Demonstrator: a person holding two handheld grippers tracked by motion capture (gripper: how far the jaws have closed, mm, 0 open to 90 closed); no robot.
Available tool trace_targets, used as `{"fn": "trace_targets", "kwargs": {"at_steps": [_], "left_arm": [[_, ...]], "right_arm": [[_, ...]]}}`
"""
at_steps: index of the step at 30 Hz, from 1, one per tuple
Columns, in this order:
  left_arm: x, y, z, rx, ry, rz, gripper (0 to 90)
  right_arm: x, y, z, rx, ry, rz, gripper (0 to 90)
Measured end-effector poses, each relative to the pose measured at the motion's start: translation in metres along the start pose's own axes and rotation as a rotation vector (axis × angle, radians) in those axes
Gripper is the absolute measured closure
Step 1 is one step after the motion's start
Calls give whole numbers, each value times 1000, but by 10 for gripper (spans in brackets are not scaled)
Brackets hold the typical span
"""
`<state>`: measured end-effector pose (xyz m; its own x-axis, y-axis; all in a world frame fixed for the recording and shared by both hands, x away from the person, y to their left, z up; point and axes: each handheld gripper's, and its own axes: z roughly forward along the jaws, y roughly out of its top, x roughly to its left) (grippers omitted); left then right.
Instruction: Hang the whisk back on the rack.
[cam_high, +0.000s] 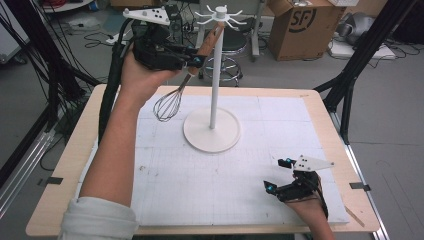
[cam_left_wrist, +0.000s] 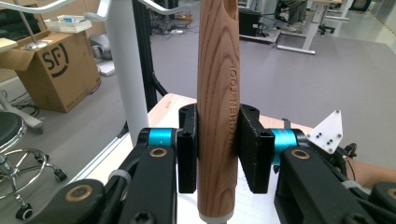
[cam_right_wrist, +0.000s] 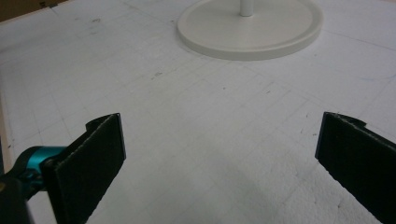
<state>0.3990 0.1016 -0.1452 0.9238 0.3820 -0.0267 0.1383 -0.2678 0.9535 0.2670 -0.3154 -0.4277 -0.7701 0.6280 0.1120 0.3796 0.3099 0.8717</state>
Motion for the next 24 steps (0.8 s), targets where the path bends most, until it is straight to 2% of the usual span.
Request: {"fn": "trace_targets", "kwargs": {"at_steps": [4, 13, 21, 24], "left_arm": [[5, -2, 1, 14, 26, -6, 708], [14, -5, 3, 17, 50, -30, 707], [15, -7, 12, 22, 43, -37, 707], [13, -7, 17, 37, 60, -26, 706]], "right_arm": [[0, 0, -1, -4, -2, 0, 4], [-2, 0, -1, -5, -4, 2, 4], [-3, 0, -1, -4, -7, 1, 4], [-3, 0, -1, -6, -8, 4, 4]]}}
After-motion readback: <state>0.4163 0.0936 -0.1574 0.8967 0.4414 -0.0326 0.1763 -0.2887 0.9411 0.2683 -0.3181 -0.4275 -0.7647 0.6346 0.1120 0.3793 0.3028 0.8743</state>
